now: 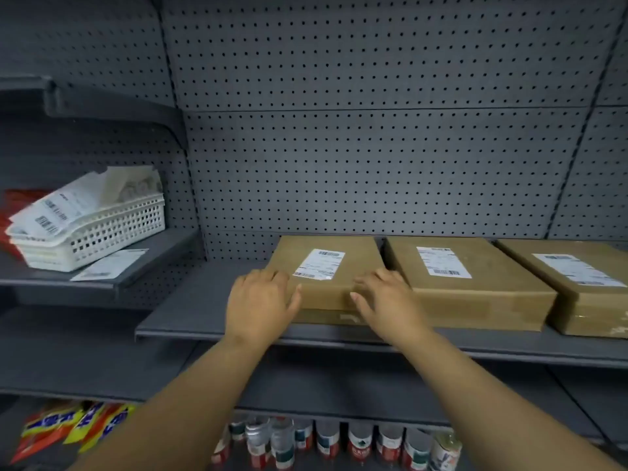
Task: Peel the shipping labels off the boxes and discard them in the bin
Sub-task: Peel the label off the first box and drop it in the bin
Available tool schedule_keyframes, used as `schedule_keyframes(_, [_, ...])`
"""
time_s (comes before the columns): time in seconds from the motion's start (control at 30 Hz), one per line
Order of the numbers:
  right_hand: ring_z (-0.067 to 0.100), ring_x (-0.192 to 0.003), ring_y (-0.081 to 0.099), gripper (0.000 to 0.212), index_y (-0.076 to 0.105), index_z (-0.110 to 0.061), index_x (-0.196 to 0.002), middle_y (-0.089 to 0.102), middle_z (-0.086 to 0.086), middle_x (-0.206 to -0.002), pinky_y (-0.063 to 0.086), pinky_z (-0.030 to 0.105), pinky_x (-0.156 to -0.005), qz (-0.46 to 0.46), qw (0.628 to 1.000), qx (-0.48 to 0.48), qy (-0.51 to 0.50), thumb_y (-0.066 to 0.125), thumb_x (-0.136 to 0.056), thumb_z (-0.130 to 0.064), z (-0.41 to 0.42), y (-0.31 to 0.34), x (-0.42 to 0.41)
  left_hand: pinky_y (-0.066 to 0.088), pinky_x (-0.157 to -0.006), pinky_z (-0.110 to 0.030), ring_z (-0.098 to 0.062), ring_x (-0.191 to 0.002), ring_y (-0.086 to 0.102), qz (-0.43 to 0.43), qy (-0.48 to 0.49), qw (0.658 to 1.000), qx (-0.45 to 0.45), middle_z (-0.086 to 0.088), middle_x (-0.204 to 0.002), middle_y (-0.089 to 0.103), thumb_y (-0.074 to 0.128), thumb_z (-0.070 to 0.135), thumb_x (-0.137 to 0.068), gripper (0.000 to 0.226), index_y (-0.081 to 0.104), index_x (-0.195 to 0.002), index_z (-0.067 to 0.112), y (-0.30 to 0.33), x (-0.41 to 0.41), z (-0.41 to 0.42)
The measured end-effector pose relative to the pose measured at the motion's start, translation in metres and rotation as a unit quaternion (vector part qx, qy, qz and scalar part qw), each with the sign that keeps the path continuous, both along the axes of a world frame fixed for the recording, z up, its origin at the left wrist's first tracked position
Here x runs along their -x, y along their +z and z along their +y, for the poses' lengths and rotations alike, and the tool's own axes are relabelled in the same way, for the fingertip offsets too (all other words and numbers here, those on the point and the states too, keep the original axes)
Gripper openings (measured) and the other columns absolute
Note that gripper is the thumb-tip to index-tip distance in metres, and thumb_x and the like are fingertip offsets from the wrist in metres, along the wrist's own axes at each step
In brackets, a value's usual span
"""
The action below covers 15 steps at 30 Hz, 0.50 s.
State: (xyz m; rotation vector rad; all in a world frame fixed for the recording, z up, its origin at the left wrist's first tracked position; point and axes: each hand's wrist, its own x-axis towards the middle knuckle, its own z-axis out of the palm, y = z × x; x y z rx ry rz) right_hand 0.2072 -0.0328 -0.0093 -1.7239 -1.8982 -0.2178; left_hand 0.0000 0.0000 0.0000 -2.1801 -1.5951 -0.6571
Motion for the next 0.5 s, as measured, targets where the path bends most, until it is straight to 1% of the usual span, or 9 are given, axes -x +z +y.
schedule_keyframes(0.1, [0.022,-0.112,0.047,0.034,0.058,-0.018,-0.118,0.058,0.002,-0.117,0.039,0.031,-0.094,0.022,1.000,-0.004,-0.004,0.051,-0.090,-0.036,0.027,0.005,0.013,0.045,-0.081,-0.037,-0.024,-0.091,0.061,-0.001,-0.030,0.999,-0.012,-0.004,-0.100,0.069,0.039,0.043,-0.090,0.040,0.065,-0.100,0.015,0.001,0.015,0.030])
schedule_keyframes(0.2, [0.022,-0.114,0.049,0.033,0.059,-0.017,-0.116,0.060,0.002,-0.117,0.040,0.031,-0.095,0.027,0.999,0.015,-0.008,0.055,-0.088,-0.034,0.049,0.011,0.021,0.046,-0.081,-0.037,-0.025,-0.089,0.061,-0.001,-0.057,0.998,0.000,-0.004,-0.099,0.069,0.038,0.042,-0.091,0.040,0.065,-0.100,0.013,0.002,0.023,0.053])
schedule_keyframes(0.33, [0.019,-0.107,0.054,0.030,0.062,-0.018,-0.112,0.062,0.002,-0.116,0.048,0.036,-0.092,-0.001,0.996,0.086,-0.002,0.057,-0.087,-0.034,0.068,0.016,0.025,0.047,-0.080,-0.036,-0.025,-0.088,0.062,-0.012,-0.086,0.996,0.001,-0.005,-0.099,0.069,0.039,0.039,-0.093,0.039,0.066,-0.100,0.013,0.000,0.026,0.076])
schedule_keyframes(0.5, [0.017,-0.103,0.057,0.022,0.069,-0.019,-0.105,0.066,0.001,-0.112,0.047,0.034,-0.091,-0.023,0.987,0.155,0.029,0.058,-0.088,-0.027,0.083,0.022,0.021,0.044,-0.070,-0.032,-0.021,-0.082,0.058,-0.029,-0.124,0.992,0.026,-0.004,-0.091,0.066,0.037,0.037,-0.094,0.037,0.064,-0.092,0.012,-0.007,0.022,0.091])
